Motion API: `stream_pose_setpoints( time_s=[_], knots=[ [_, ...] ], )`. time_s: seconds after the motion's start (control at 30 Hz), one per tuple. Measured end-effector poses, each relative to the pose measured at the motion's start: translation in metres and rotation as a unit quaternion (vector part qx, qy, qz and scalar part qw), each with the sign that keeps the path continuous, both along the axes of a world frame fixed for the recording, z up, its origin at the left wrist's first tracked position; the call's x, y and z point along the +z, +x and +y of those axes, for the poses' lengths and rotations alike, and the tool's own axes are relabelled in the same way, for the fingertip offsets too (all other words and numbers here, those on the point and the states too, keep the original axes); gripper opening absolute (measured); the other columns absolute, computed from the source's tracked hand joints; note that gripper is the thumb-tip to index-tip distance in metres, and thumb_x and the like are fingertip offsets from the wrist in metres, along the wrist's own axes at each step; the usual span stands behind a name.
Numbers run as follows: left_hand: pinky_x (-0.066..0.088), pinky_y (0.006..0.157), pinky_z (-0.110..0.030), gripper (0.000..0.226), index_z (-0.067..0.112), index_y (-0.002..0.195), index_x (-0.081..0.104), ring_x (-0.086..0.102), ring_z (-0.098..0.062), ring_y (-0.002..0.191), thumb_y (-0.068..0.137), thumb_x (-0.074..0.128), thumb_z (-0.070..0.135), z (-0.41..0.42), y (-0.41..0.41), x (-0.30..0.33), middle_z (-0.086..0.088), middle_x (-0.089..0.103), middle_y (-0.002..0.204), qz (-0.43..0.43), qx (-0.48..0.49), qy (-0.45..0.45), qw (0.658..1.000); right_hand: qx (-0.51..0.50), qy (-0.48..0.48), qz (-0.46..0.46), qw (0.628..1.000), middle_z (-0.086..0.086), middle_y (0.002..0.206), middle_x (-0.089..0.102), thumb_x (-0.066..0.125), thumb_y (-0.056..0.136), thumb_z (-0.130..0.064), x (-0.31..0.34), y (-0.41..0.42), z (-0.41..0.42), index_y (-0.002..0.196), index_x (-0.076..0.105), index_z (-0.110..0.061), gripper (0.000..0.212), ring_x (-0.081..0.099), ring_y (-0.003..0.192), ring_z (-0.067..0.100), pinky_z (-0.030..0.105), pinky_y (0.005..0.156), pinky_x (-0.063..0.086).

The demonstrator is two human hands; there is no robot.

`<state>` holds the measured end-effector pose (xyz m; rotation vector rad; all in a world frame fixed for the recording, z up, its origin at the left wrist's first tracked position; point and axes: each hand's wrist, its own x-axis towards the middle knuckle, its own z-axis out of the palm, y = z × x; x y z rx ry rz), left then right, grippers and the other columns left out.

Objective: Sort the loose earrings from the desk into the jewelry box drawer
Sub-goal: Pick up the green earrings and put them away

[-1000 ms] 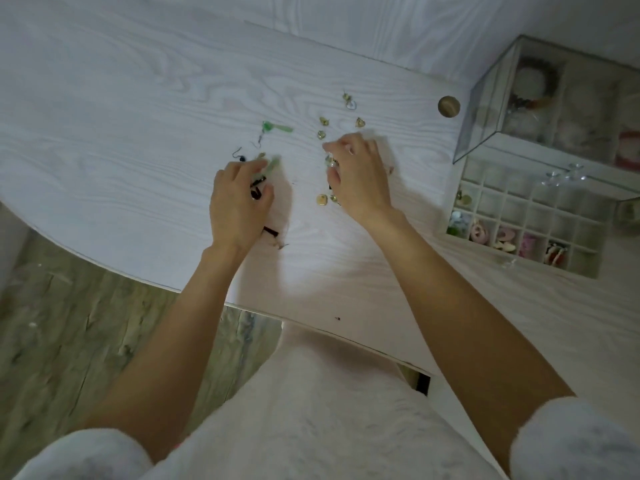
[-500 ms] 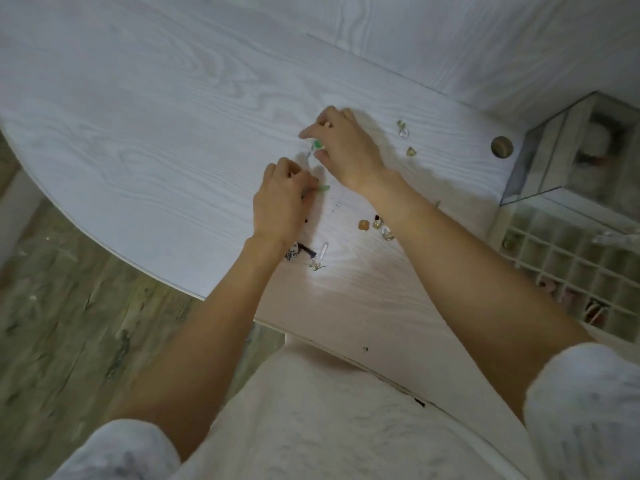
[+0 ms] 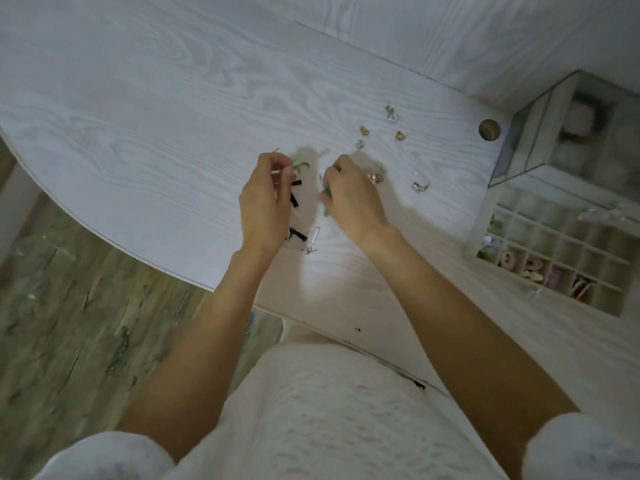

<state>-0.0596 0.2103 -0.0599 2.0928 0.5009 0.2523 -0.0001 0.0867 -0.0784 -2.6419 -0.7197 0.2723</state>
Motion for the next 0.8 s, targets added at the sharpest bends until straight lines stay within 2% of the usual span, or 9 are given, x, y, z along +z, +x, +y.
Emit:
stream_pose_setpoints(
  time_s=[0.17,0.23,0.37,0.43,0.5,0.57,0.67,0.73,0.8],
  knots=[
    [0.054,0.076,-0.024,0.006,0.016,0.098,0.053,0.067,-0.01,0.084,0.096,0.048,0.013,-0.038,-0.02,0.011,0.008,0.06,0.092,-0.025,0.007,-0.172,0.985,0.002,-0.026,-0.054,0.998,0.019,0.091,0.06,0.067,0.077,-0.003,0.0,-0.05,-0.025,0.086,0.065,0.002,0.01,0.054,0.088,0.035,0.042,0.074,0.051],
    [0.054,0.077,-0.023,0.009,0.02,0.095,0.055,0.066,-0.012,0.086,0.094,0.052,0.012,-0.054,-0.034,0.003,0.01,0.062,0.092,0.006,-0.004,-0.186,0.983,-0.027,-0.023,-0.065,0.997,0.018,0.089,0.06,0.07,0.074,-0.007,0.001,-0.07,-0.045,0.081,0.066,0.001,0.012,0.055,0.086,0.035,0.04,0.07,0.051],
    [0.049,0.079,-0.014,0.008,0.011,0.096,0.061,0.061,-0.006,0.087,0.089,0.058,0.007,-0.071,-0.059,-0.021,-0.002,0.063,0.1,0.038,-0.084,-0.091,0.992,-0.117,0.004,-0.021,0.993,0.013,0.093,0.057,0.072,0.077,-0.015,-0.003,-0.099,-0.087,0.084,0.064,-0.003,0.015,0.052,0.088,0.028,0.033,0.065,0.047],
    [0.052,0.079,-0.025,0.01,0.008,0.094,0.064,0.062,-0.013,0.087,0.086,0.061,0.005,-0.074,-0.066,-0.028,-0.004,0.065,0.099,0.023,-0.138,-0.017,0.99,-0.158,0.055,0.023,0.986,0.01,0.096,0.057,0.069,0.082,-0.017,-0.003,-0.104,-0.101,0.089,0.064,-0.006,0.015,0.053,0.088,0.022,0.029,0.069,0.046],
    [0.053,0.082,-0.03,0.013,0.009,0.095,0.069,0.064,-0.016,0.093,0.084,0.064,0.006,-0.076,-0.07,-0.03,-0.003,0.068,0.105,0.009,-0.179,0.037,0.983,-0.202,0.119,0.054,0.971,0.007,0.098,0.06,0.06,0.089,-0.016,0.0,-0.108,-0.111,0.096,0.065,-0.007,0.012,0.055,0.085,0.016,0.031,0.075,0.049],
    [0.045,0.089,-0.02,0.02,0.013,0.101,0.069,0.061,-0.015,0.104,0.082,0.066,0.007,-0.076,-0.072,-0.027,0.001,0.067,0.113,0.002,-0.203,0.08,0.976,-0.247,0.145,0.062,0.956,0.008,0.104,0.061,0.051,0.094,-0.011,0.002,-0.112,-0.117,0.108,0.063,-0.008,0.019,0.057,0.087,0.015,0.037,0.08,0.051],
    [0.039,0.095,-0.024,0.04,0.011,0.119,0.06,0.051,-0.02,0.112,0.079,0.064,0.002,-0.074,-0.078,-0.026,-0.007,0.06,0.122,0.02,-0.192,0.115,0.975,-0.275,0.135,0.095,0.947,0.011,0.114,0.054,0.047,0.09,0.0,0.005,-0.119,-0.115,0.122,0.055,-0.007,0.033,0.058,0.089,0.02,0.04,0.082,0.052],
    [0.038,0.091,-0.026,0.054,0.009,0.131,0.048,0.049,-0.025,0.11,0.079,0.063,0.003,-0.074,-0.08,-0.024,-0.014,0.052,0.124,0.079,-0.174,0.118,0.974,-0.267,0.124,0.116,0.949,0.011,0.118,0.05,0.051,0.086,0.004,0.005,-0.123,-0.107,0.125,0.053,-0.007,0.041,0.056,0.087,0.018,0.034,0.082,0.051],
    [0.037,0.085,-0.023,0.057,0.008,0.133,0.044,0.05,-0.025,0.104,0.08,0.062,0.006,-0.079,-0.081,-0.023,-0.015,0.049,0.121,0.122,-0.177,0.111,0.97,-0.246,0.13,0.117,0.953,0.01,0.119,0.049,0.054,0.081,0.006,0.005,-0.125,-0.095,0.127,0.051,-0.006,0.047,0.054,0.089,0.016,0.026,0.08,0.049]
  ],
)
